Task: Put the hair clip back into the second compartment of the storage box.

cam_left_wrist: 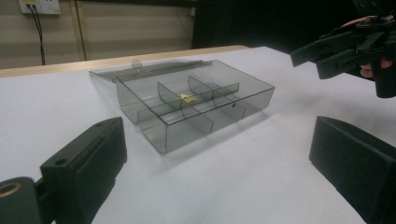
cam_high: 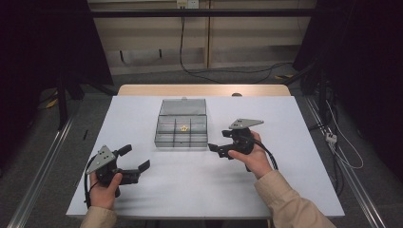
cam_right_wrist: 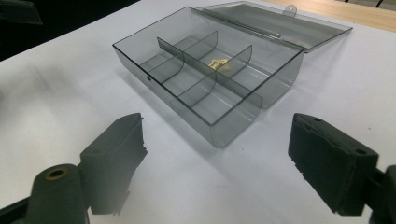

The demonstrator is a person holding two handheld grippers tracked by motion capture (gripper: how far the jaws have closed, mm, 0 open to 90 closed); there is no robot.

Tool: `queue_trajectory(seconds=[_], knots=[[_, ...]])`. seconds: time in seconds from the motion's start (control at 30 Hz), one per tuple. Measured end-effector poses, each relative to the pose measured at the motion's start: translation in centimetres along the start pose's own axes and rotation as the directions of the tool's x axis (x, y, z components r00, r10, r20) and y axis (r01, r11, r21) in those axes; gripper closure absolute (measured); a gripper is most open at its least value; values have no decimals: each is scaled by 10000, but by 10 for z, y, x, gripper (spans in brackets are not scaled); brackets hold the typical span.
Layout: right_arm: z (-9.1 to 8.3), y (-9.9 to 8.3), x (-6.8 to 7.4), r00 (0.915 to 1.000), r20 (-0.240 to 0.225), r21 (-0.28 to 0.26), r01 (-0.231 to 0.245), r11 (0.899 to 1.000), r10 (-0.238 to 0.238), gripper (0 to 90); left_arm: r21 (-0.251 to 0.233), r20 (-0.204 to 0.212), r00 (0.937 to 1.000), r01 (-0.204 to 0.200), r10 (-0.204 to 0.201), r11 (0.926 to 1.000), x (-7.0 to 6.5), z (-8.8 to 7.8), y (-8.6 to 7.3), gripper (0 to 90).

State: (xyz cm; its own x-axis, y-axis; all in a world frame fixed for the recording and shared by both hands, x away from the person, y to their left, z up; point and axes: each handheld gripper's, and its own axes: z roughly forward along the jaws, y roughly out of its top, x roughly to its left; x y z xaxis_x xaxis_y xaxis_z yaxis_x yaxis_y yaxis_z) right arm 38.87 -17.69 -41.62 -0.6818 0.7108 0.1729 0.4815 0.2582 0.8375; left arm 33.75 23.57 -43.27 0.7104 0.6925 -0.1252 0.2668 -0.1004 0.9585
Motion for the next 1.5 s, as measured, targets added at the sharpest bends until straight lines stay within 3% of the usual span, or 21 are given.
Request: queue_trajectory(seconds=[0.53,1.5], knots=[[-26,-20,-1,9992,315,22,250,9997,-251,182,-32,-16,10000,-4,4,10000,0,-1,0,39],[-60,-55,-12,9975,708,-80,-24,10000,29,178,-19,22,10000,-17,17,10000,0,-2,0,39]])
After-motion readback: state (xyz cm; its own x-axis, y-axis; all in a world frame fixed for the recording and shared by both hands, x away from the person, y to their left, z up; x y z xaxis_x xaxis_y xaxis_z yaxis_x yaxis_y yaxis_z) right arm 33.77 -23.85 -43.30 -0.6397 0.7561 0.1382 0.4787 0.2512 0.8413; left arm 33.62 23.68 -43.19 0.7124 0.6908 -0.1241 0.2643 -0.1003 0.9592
